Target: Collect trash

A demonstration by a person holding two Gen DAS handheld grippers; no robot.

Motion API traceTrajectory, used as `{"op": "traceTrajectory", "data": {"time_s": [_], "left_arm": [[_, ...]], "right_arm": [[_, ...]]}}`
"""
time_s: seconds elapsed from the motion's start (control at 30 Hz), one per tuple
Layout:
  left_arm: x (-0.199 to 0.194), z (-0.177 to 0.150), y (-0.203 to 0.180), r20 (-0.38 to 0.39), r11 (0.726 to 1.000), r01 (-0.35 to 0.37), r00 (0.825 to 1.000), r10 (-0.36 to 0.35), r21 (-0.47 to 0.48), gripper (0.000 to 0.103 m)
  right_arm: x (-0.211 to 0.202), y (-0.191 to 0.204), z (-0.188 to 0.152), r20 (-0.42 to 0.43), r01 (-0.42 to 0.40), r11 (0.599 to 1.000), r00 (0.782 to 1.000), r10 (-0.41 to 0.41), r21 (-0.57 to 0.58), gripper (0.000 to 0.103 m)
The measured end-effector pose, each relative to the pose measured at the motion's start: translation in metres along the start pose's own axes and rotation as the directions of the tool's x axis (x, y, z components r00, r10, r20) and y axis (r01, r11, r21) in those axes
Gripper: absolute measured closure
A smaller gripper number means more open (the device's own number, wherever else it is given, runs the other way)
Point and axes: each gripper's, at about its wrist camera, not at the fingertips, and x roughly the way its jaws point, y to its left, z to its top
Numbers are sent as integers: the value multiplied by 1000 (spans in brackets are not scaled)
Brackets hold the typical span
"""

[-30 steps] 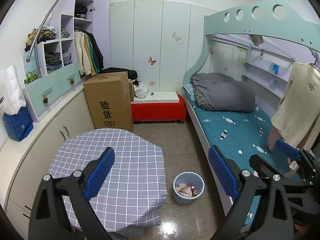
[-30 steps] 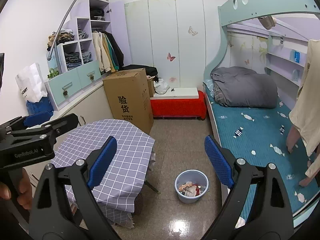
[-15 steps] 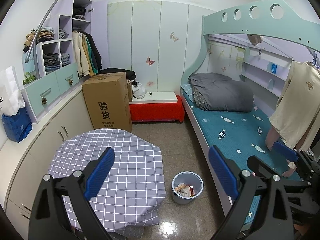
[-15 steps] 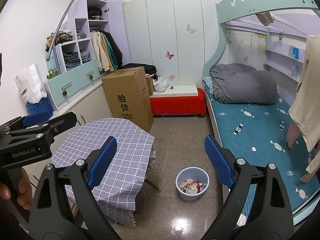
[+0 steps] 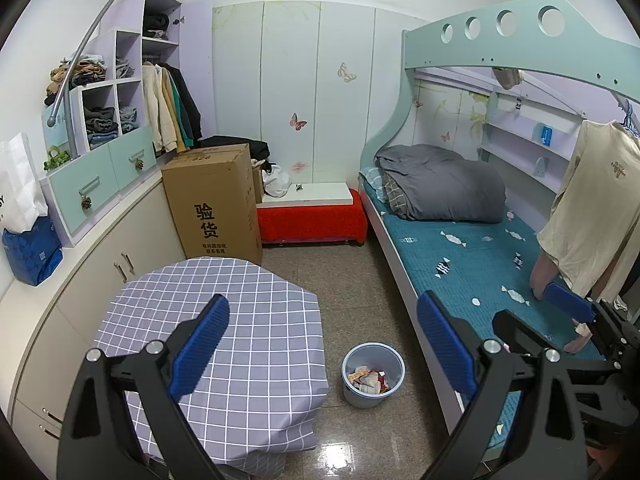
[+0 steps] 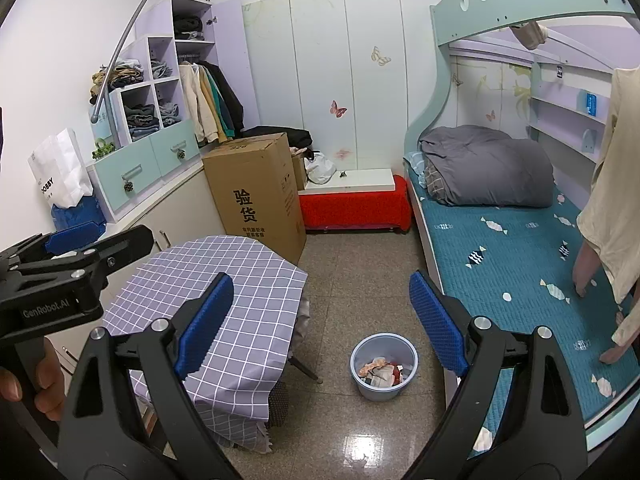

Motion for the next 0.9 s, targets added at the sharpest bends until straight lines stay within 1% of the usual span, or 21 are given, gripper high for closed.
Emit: {"op": "traceTrajectory", "data": {"time_s": [0.9], "left_arm": [[1, -1, -4, -7, 1000, -2, 1000, 2, 7, 10]], "right_arm": [[1, -5, -7, -13, -5, 1000, 1000, 5, 11, 15]]}}
